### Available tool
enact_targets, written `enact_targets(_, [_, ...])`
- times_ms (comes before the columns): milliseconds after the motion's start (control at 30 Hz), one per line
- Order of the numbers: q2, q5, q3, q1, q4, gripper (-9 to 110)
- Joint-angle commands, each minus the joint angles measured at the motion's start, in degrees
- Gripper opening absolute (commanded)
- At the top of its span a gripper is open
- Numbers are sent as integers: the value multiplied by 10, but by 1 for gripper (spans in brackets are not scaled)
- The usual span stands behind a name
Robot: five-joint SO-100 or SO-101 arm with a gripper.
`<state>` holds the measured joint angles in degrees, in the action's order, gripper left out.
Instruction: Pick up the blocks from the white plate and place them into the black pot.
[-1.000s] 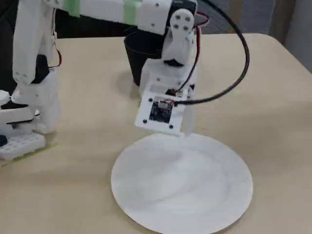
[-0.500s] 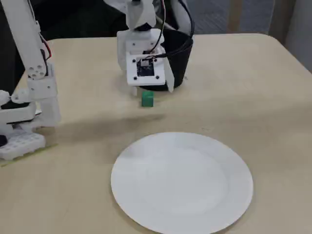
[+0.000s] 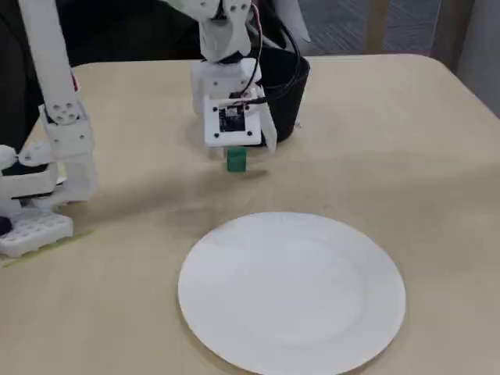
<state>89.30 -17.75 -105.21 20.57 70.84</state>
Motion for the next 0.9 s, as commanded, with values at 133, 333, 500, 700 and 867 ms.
enact_targets(133, [-5, -15, 4, 6, -12, 27])
enact_targets(333, [-22, -22, 0, 18, -21, 24])
enact_targets(500, [-40, -29, 0, 22, -33, 18])
enact_targets(700, [-66, -37, 6, 0, -55, -2])
enact_targets(867, [-17, -18, -1, -30, -64, -2])
